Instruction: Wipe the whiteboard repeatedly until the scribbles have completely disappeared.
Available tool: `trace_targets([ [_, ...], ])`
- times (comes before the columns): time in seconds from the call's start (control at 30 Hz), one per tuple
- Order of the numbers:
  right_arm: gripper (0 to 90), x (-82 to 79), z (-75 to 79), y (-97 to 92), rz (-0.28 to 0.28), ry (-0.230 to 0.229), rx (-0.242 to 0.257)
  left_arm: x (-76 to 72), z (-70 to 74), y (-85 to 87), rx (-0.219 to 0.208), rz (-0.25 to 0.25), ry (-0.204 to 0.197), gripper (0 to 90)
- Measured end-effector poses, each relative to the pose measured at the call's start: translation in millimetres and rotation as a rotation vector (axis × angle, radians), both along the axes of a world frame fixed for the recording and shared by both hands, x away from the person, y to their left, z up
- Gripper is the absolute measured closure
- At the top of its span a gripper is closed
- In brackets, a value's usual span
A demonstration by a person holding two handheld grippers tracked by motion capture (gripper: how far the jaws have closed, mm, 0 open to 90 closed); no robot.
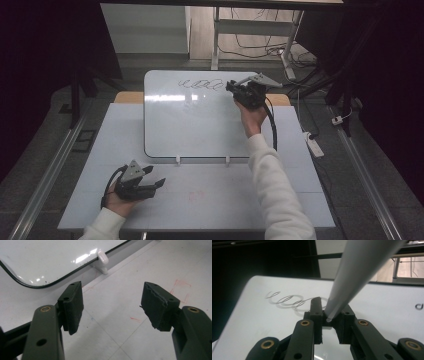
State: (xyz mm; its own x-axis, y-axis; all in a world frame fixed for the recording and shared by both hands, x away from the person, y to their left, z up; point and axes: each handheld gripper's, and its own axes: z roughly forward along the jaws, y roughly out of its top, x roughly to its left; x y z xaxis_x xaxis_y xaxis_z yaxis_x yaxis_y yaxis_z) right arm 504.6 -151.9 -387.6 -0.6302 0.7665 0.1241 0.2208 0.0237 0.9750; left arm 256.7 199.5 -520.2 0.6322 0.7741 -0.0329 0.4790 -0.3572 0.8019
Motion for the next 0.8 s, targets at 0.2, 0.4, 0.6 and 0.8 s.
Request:
trace_targets([
  [0.2, 77.5, 22.5, 3.7, 2.5, -0.033, -0.001, 0.009, 0.3, -0.2, 1.3, 0.006, 0.018, -0.004, 34.9],
  [0.4, 77.5, 26.3, 0.0, 9.0, -0.007, 0.009, 0.002, 2.0, -1.5, 0.6, 0.022, 0.032, -0.001, 35.0],
  [0.6, 77.5, 18.2, -3.6, 32.8, 0.068, -0.004, -0.111, 2.2, -1.8, 0.3, 0.025, 0.037, 0.0, 35.1],
  [0.8, 77.5, 24.2, 1.4, 25.4, -0.012, -0.008, -0.056, 0.4, -1.5, 1.1, 0.023, 0.035, -0.006, 35.2],
])
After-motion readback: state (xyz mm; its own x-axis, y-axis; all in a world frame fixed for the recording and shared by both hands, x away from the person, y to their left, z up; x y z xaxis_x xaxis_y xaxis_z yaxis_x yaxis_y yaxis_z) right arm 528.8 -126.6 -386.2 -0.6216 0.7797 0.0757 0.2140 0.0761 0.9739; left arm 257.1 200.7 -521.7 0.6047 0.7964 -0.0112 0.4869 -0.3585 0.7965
